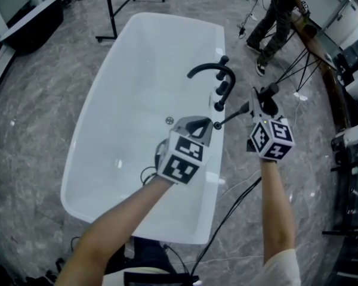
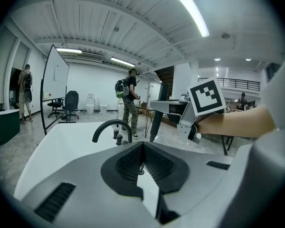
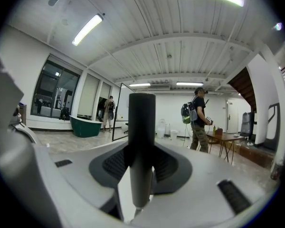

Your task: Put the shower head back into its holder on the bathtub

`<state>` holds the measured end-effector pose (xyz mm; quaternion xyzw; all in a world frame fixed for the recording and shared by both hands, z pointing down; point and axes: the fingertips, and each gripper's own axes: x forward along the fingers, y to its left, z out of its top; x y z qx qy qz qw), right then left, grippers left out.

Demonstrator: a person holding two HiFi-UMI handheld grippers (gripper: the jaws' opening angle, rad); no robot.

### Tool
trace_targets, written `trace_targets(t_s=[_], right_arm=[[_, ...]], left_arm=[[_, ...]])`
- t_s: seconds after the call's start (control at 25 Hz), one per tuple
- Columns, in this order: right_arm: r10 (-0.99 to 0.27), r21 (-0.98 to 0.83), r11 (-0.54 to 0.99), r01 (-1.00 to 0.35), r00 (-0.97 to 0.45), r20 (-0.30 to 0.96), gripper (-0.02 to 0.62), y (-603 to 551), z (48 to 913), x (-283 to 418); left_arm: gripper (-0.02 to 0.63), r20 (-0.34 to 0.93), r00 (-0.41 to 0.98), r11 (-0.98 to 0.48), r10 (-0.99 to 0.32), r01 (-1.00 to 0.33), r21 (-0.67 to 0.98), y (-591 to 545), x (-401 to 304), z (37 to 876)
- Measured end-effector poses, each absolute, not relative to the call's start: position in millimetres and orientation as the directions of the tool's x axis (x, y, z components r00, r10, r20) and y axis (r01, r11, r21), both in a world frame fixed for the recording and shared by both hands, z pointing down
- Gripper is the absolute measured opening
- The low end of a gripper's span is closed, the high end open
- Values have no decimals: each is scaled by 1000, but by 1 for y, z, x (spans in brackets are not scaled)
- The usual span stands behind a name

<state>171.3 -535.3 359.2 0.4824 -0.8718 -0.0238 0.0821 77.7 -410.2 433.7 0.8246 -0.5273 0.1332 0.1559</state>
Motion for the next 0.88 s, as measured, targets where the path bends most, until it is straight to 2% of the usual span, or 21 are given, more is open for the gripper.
trace_targets(t_s=[0.88], right_arm=[[-834,53,529,-847,-508,216,133,-537,463,178]], left_arm=[[8,466,406,-383,-786,-912,149,-400,88,510]])
